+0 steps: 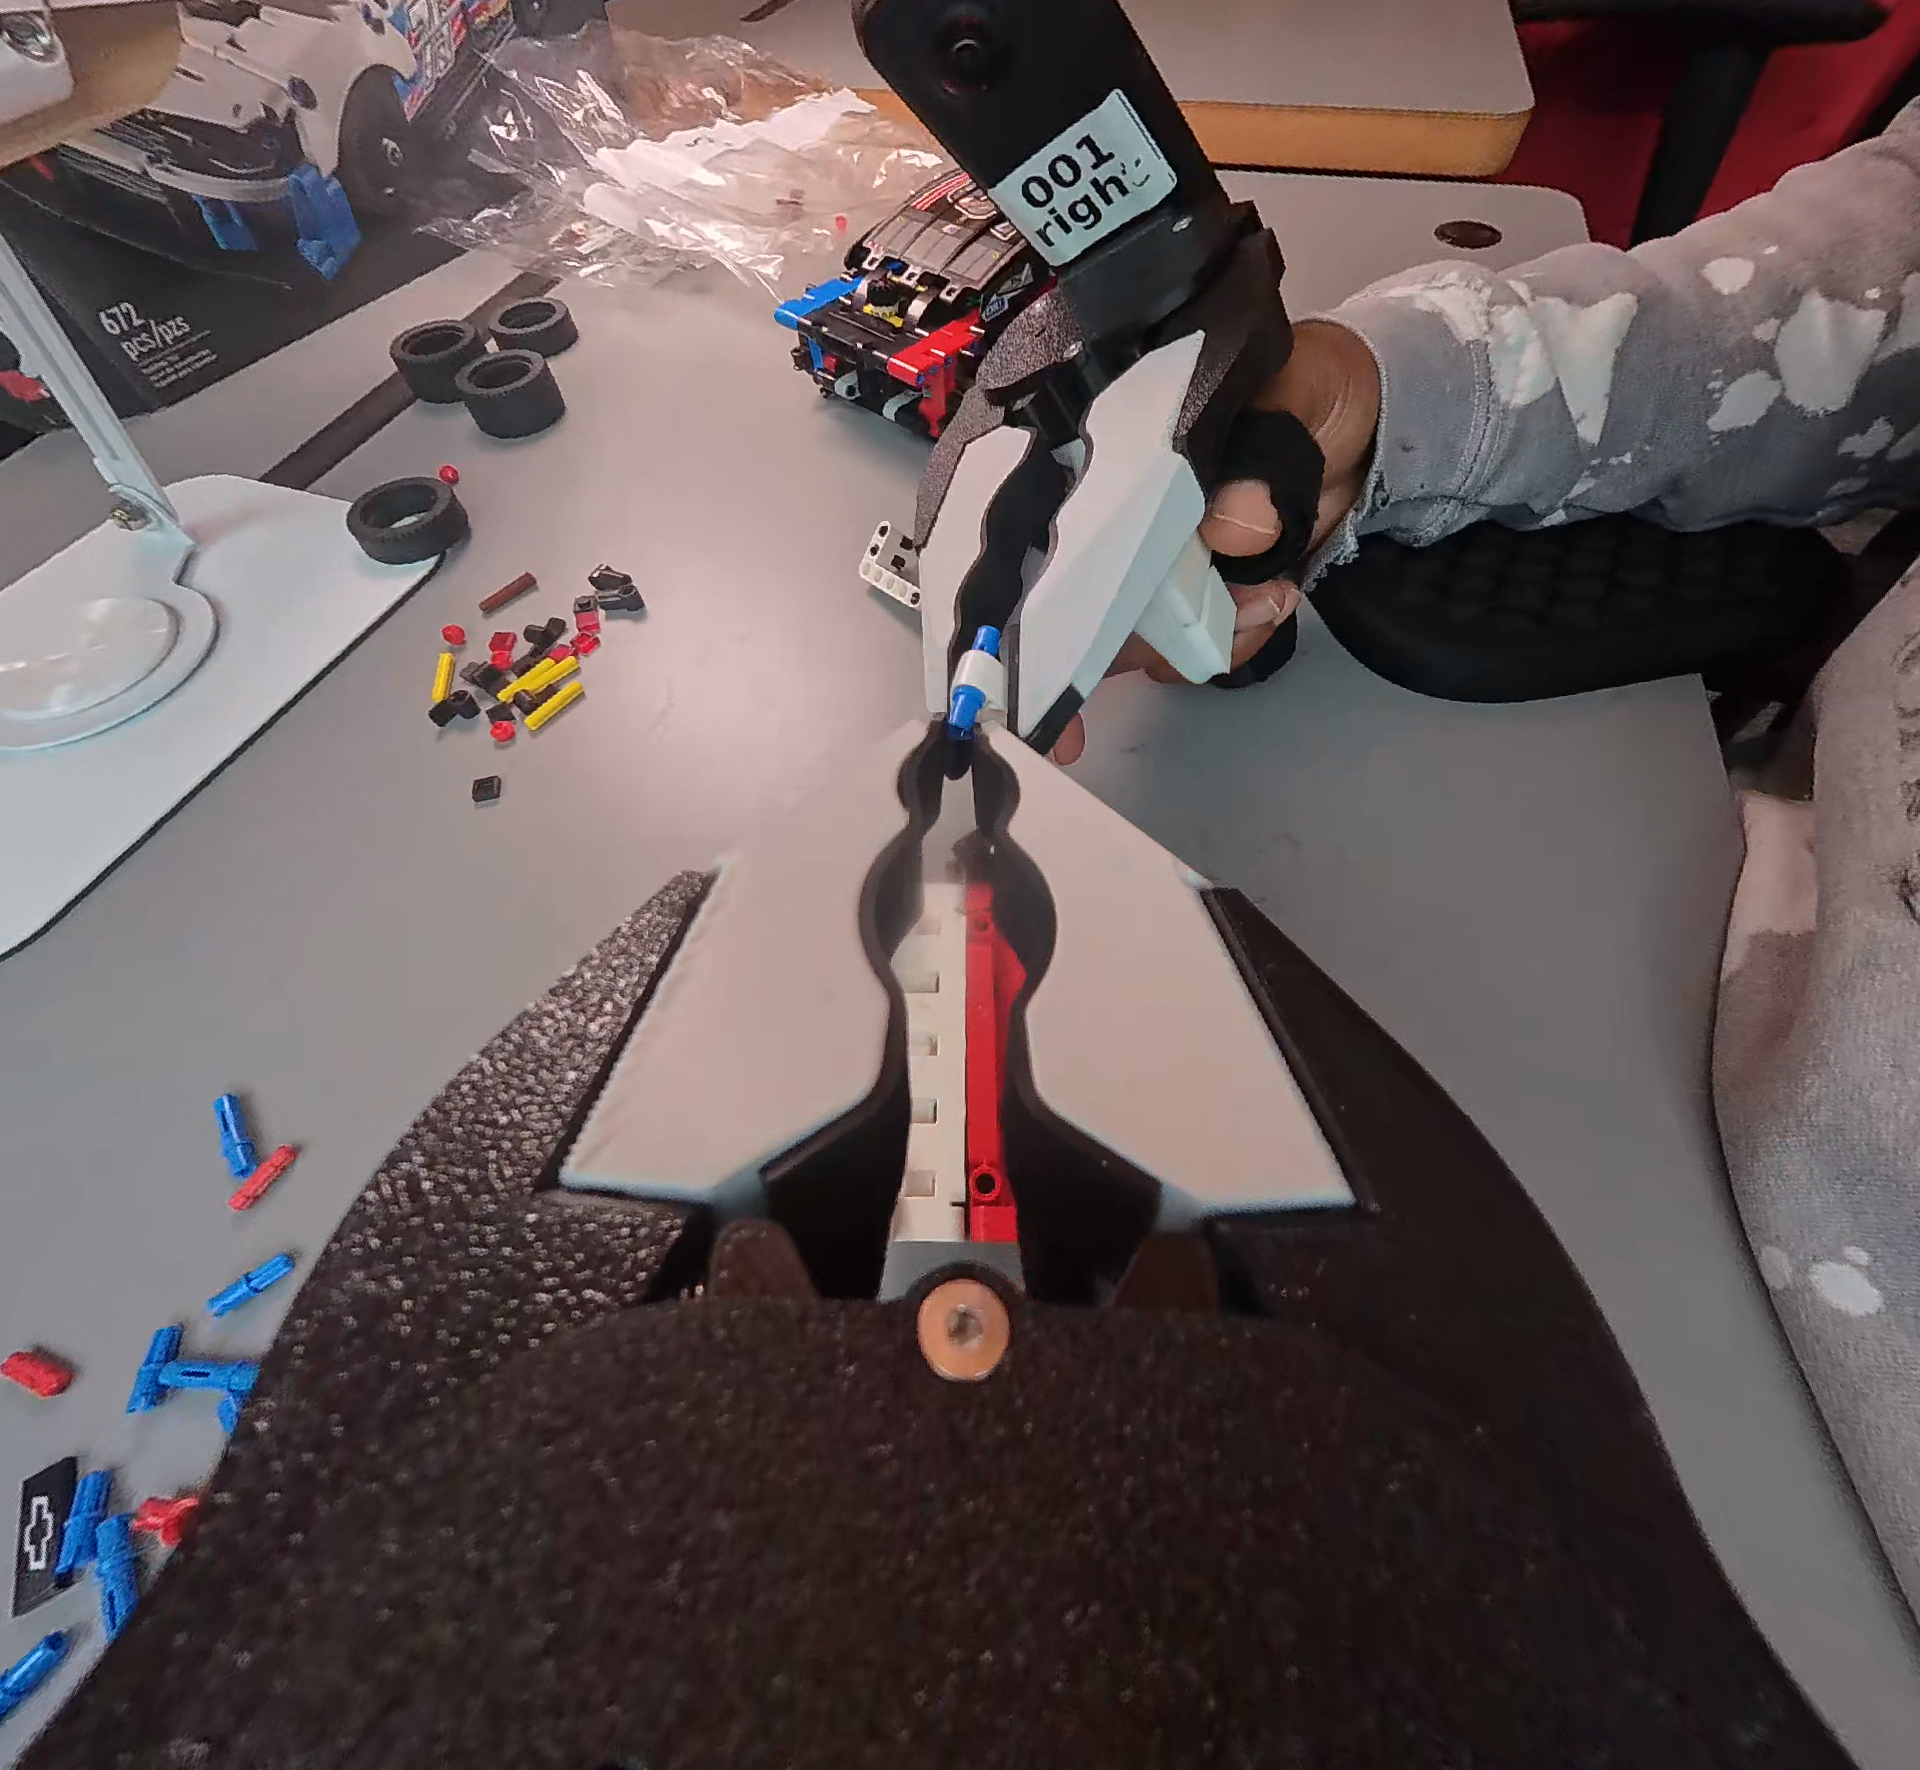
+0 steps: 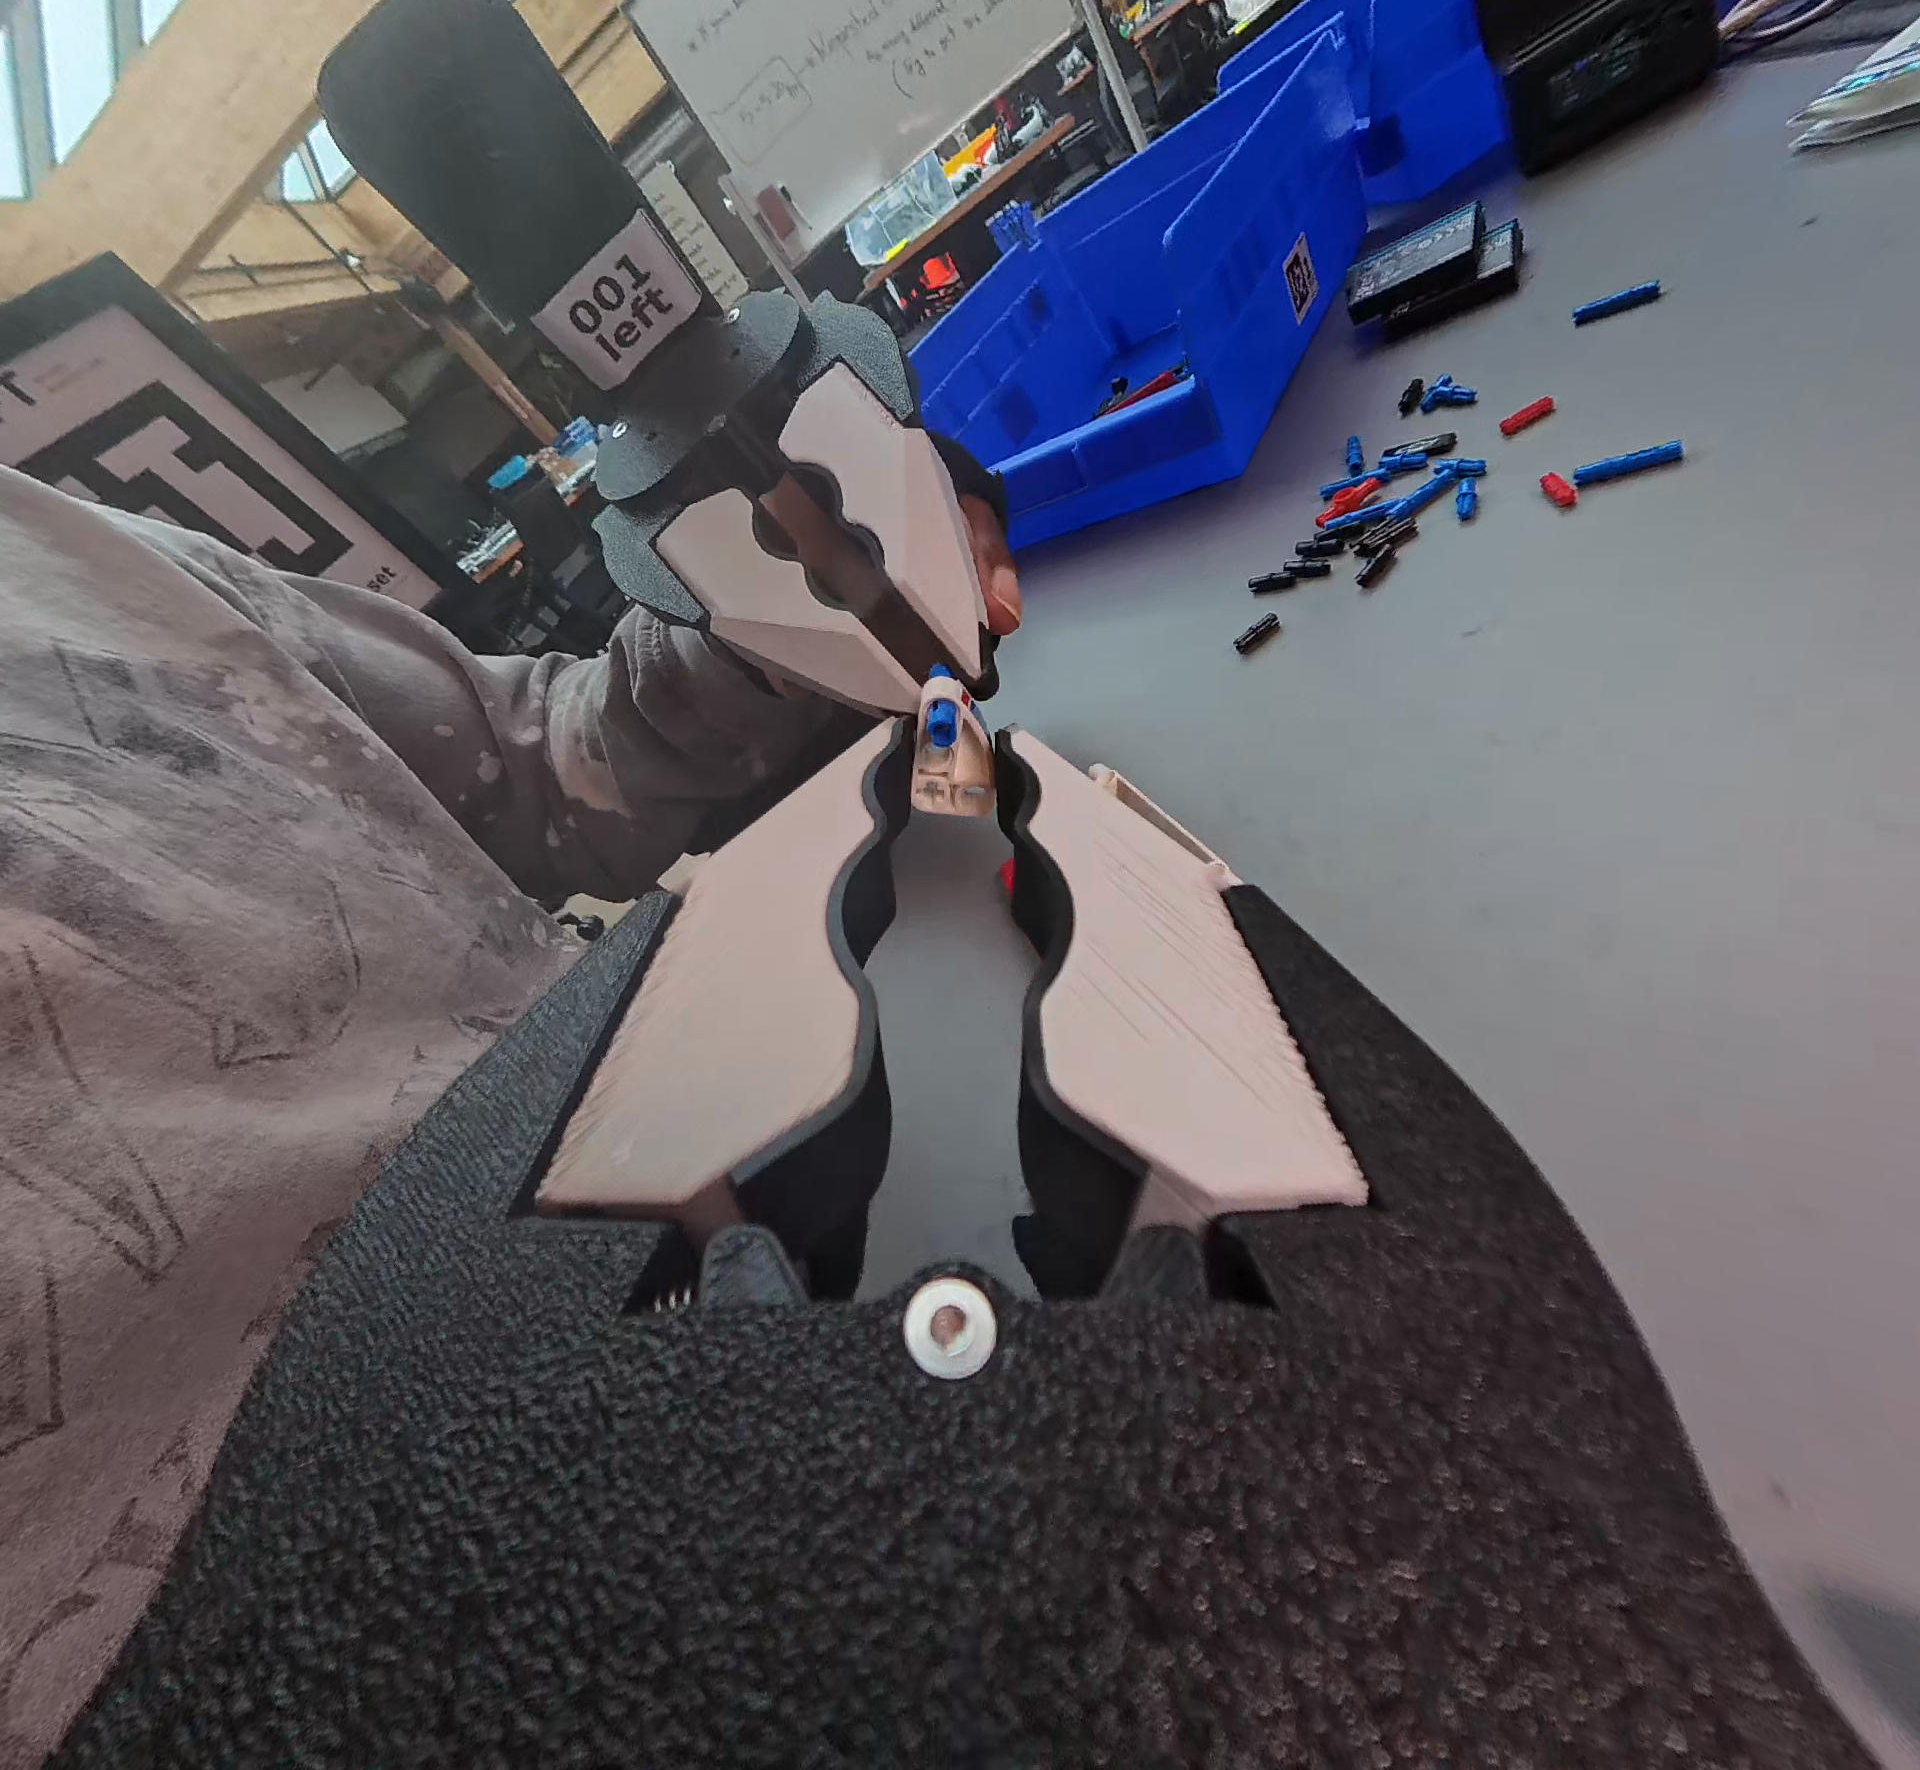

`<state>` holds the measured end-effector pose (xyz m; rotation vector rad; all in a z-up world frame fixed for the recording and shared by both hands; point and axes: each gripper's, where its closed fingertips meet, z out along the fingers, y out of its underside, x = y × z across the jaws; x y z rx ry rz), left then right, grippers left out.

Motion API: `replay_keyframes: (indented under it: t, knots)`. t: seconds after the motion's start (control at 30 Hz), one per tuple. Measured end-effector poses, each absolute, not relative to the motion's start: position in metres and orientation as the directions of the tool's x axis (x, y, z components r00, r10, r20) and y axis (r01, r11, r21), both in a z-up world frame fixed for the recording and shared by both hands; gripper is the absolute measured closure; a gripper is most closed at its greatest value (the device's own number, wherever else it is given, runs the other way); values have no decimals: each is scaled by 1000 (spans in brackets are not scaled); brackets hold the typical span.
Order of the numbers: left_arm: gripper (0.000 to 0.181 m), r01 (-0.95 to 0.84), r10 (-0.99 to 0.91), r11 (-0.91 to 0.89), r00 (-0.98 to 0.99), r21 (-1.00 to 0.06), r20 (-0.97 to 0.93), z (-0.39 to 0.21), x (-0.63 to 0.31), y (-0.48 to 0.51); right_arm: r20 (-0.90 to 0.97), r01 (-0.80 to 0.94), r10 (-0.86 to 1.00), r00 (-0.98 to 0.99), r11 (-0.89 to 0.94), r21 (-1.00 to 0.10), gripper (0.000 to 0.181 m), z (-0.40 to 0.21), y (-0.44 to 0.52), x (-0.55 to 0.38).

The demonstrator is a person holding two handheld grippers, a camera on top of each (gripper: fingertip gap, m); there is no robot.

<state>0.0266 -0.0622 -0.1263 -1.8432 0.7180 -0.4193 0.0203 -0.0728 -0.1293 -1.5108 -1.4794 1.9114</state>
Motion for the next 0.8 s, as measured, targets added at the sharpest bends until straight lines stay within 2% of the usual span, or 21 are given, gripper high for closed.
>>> replay_keyframes:
  t: [0.2, 0.4, 0.73, 0.8]
  knots:
    - [173, -316, -668, -264, 742, -911, -64, -134, 26, -65, -473, 371, 784, -401, -333, -867, 166, -137, -76, 22]
    - [177, -314, -720, -284, 694, -906, -15, -141, 30, -73, -401, 385, 819, -410, -243, -890, 166, -144, -79, 24]
    - [178, -113, -785, -455, 519, -883, 337, -141, 41, -92, -160, 311, 857, -489, 0, -950, 166, -142, -92, 33]
    - [172, -62, -787, -487, 465, -871, 407, -136, 44, -96, -125, 298, 861, -492, 32, -954, 166, -143, -91, 35]
